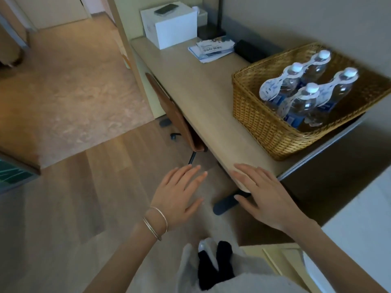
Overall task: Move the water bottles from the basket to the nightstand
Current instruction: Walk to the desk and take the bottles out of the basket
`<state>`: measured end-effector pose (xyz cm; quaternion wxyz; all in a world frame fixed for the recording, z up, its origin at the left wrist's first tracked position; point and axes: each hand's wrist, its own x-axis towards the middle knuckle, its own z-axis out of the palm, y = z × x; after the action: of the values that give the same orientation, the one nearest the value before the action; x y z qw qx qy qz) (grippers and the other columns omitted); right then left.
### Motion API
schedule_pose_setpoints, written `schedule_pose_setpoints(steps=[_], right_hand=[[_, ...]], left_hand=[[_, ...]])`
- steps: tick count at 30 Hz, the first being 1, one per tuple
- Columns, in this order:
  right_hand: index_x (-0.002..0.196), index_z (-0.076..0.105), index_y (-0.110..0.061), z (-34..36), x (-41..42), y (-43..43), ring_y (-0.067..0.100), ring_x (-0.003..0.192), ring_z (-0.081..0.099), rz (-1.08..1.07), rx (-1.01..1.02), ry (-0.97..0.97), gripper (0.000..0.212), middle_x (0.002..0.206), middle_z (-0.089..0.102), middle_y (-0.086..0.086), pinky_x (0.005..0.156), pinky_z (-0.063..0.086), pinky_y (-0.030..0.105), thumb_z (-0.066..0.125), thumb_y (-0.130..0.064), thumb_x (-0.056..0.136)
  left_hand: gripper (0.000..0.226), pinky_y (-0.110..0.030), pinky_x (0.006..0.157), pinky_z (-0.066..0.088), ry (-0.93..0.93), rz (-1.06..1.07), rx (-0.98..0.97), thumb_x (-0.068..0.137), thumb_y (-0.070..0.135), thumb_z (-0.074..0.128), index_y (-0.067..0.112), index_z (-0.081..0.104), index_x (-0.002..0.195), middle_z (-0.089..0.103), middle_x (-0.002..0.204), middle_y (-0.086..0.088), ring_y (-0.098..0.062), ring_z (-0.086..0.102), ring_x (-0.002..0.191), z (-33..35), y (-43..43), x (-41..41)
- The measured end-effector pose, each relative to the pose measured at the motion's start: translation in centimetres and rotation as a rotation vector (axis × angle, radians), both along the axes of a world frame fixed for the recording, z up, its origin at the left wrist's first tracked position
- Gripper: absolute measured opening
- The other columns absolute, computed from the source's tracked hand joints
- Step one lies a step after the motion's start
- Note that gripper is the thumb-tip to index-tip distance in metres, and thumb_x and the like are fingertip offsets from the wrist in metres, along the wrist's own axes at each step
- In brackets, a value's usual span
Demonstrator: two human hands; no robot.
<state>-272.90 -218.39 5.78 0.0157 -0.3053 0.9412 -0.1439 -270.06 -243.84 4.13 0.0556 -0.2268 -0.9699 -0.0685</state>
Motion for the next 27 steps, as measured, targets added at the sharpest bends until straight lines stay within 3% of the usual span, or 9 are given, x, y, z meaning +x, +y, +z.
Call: schedule_pose_setpoints(steps=[11, 17, 21, 27], right_hand=[[0.138, 0.033, -0.025, -0.9, -9.0, 0.2, 0.015, 0.131, 0.035, -0.244, -0.051, 0.013, 0.053, 0.143, 0.040, 0.000, 0.105, 0.036, 0.044, 0.038, -0.047, 0.090], [0.138, 0.039, -0.019, 0.4, -14.2, 0.2, 0.019, 0.128, 0.041, -0.476, -0.083, 0.119, 0.054, 0.141, 0.042, 0.003, 0.103, 0.038, 0.040, 0.040, -0.047, 0.091], [0.136, 0.043, -0.016, 2.0, -17.0, 0.1, 0.019, 0.127, 0.043, -0.639, -0.131, 0.215, 0.054, 0.140, 0.044, 0.003, 0.102, 0.037, 0.036, 0.045, -0.042, 0.089], [0.137, 0.040, -0.017, 2.7, -19.3, 0.5, 0.020, 0.127, 0.042, -0.918, -0.161, 0.303, 0.057, 0.141, 0.041, 0.003, 0.101, 0.039, 0.040, 0.056, -0.036, 0.086]], left_hand=[[0.053, -0.039, 0.101, 0.035, 0.008, -0.226, 0.052, 0.092, 0.045, 0.037, 0.015, 0.048, 0.134, 0.052, 0.136, -0.008, -0.027, 0.049, 0.124, -1.3, 1.5, -15.6], [0.055, -0.040, 0.102, 0.032, 0.028, -0.410, 0.022, 0.089, 0.045, 0.040, 0.018, 0.038, 0.137, 0.052, 0.136, -0.008, -0.028, 0.049, 0.124, -0.8, 1.1, -26.1], [0.055, -0.042, 0.100, 0.037, 0.047, -0.581, 0.068, 0.092, 0.044, 0.040, 0.014, 0.047, 0.136, 0.051, 0.137, -0.008, -0.028, 0.049, 0.123, 0.9, 2.3, -32.8], [0.053, -0.043, 0.106, 0.036, 0.059, -0.823, 0.098, 0.093, 0.044, 0.037, 0.017, 0.045, 0.137, 0.050, 0.138, -0.005, -0.024, 0.043, 0.129, 1.3, 6.5, -39.2]])
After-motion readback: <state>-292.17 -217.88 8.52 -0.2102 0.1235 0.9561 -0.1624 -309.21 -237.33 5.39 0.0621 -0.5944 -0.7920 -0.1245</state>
